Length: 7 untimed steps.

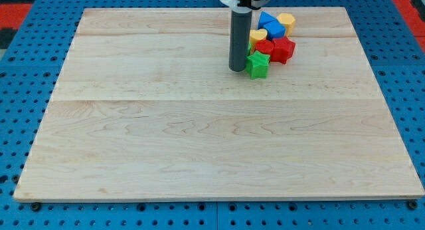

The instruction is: Push the red star along with the green blocks to the center of the board

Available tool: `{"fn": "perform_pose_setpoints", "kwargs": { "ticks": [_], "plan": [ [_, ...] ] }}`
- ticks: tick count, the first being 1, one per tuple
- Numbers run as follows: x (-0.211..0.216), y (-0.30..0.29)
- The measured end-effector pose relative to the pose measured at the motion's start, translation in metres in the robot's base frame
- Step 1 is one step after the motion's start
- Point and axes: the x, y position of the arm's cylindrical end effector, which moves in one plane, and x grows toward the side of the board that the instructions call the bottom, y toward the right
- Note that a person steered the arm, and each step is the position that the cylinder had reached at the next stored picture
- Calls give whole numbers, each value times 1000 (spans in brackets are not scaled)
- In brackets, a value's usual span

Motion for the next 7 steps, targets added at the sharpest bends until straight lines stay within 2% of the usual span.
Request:
{"fn": "perform_pose_setpoints", "kwargs": {
  "ticks": [1,2,3,5,7],
  "plan": [
    [49,1],
    [0,44],
    [-4,48],
    [116,11],
    [112,-6]
  ]
}}
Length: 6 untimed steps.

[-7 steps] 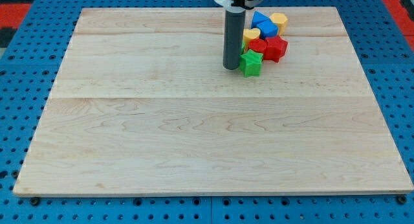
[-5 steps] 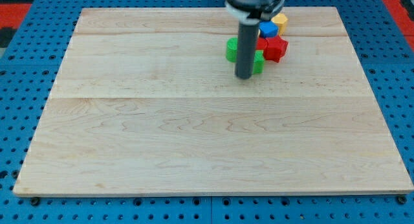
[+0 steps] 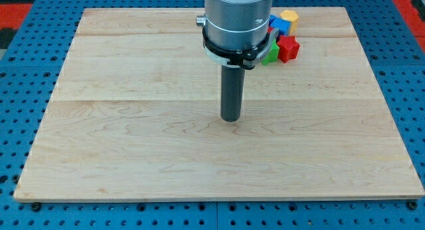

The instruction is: Push the red star along with the green blocks to the center of the board

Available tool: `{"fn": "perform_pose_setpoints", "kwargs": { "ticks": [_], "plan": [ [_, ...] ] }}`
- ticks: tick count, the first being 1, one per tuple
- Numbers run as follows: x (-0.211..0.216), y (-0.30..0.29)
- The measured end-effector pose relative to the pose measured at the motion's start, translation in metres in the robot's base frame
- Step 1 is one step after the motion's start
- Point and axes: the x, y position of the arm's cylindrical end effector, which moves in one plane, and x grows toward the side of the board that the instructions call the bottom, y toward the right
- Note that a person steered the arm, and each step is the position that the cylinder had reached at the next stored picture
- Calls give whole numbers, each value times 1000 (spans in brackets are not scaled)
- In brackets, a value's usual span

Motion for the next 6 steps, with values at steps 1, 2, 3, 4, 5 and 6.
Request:
{"fn": "perform_pose_setpoints", "kwargs": {
  "ticks": [1,2,3,4,5,6],
  "plan": [
    [1,6],
    [-34,52],
    [-64,80],
    [-67,89],
    [-72,89],
    [-73,89]
  ]
}}
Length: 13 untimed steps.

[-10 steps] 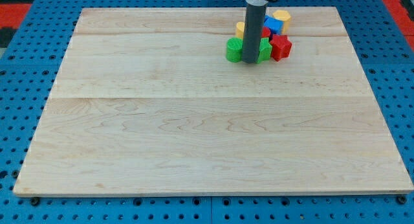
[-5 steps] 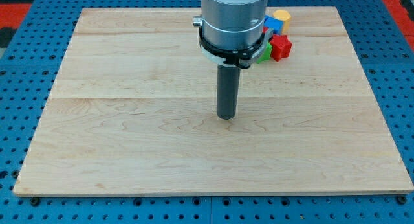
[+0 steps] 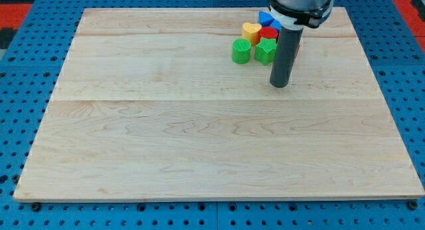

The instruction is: Push the red star along with the green blocks to the center of the board

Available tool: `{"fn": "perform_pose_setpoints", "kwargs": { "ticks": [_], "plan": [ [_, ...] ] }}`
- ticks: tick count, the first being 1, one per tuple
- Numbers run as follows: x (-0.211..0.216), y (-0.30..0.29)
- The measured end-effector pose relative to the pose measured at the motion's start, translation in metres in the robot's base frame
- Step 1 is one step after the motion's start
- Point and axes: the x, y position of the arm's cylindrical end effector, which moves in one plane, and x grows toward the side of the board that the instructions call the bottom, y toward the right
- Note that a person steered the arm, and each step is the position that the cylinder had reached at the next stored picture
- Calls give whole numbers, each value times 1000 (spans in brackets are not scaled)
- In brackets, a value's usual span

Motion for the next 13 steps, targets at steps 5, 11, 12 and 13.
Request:
{"fn": "perform_pose_setpoints", "kwargs": {
  "ticks": [5,11,12,13],
  "plan": [
    [-70,66],
    [-18,-47],
    [-39,-8],
    [-93,14]
  ]
}}
